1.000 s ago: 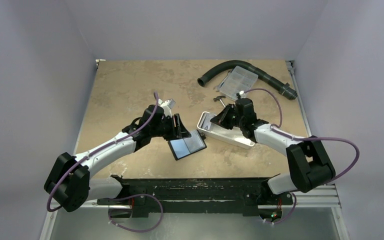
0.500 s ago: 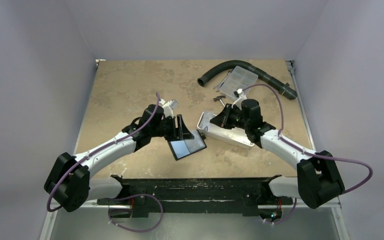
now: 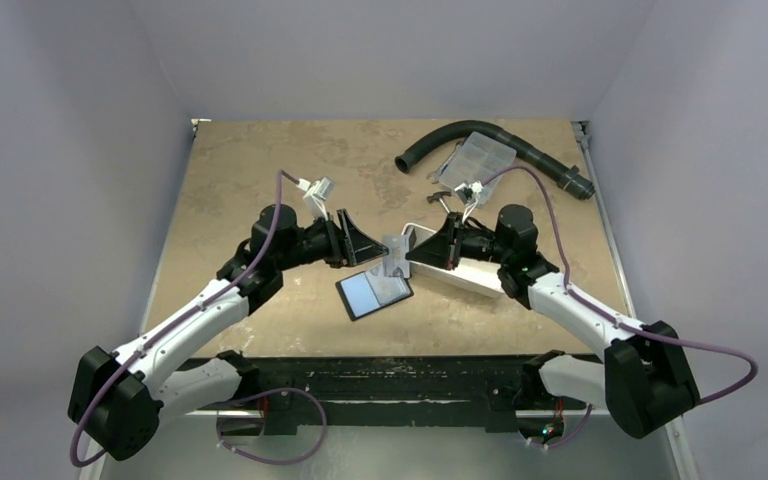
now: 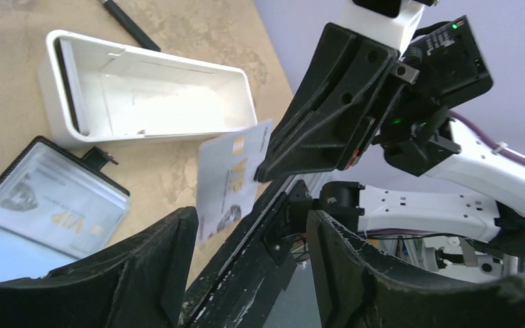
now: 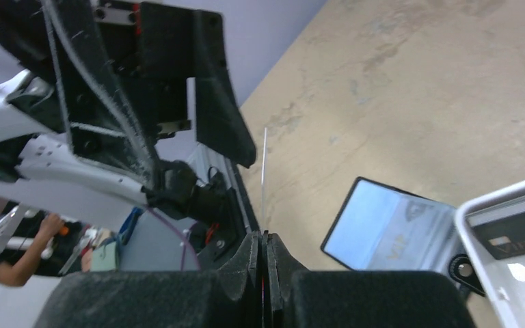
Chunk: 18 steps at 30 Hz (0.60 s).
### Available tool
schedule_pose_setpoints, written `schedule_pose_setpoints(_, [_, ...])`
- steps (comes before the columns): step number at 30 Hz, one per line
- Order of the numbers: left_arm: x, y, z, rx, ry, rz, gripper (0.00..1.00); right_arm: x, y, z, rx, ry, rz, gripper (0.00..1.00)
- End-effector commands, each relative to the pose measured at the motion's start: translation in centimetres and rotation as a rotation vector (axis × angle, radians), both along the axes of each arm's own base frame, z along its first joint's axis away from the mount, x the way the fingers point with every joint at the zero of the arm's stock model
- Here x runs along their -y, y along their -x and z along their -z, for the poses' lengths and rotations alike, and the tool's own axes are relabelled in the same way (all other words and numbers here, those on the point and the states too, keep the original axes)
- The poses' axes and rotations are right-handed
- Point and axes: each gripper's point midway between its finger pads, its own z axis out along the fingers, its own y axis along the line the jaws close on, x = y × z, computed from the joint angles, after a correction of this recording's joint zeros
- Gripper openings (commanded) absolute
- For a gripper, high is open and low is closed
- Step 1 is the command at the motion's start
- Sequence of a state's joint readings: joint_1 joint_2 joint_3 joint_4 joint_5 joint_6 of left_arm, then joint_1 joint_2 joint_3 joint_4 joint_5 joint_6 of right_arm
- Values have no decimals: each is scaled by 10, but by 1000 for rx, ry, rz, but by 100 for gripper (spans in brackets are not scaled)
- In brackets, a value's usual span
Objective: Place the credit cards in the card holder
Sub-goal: Insert the credit card into the card holder.
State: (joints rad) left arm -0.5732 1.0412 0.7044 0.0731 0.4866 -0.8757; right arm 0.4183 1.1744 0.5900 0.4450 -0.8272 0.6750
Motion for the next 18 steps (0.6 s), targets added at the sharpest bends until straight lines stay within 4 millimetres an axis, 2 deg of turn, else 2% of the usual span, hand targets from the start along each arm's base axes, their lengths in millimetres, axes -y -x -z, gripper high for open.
schedule_pose_setpoints(1, [8,4,-9,7,78,46,65,-6,29,-27,83,-110,-154,0])
schedule_pose_setpoints(11, [12,15,-6,-6,128,104,56,-9,30,-30,84,-137,-161,0])
schedule_pose_setpoints(15, [14,23,-5,-20,172,136,48,-10,30,-30,78,-152,-172,0])
schedule_pose_setpoints(18, [15,24,-1,-33,167,150,37,-11,29,-29,68,-155,-170,0])
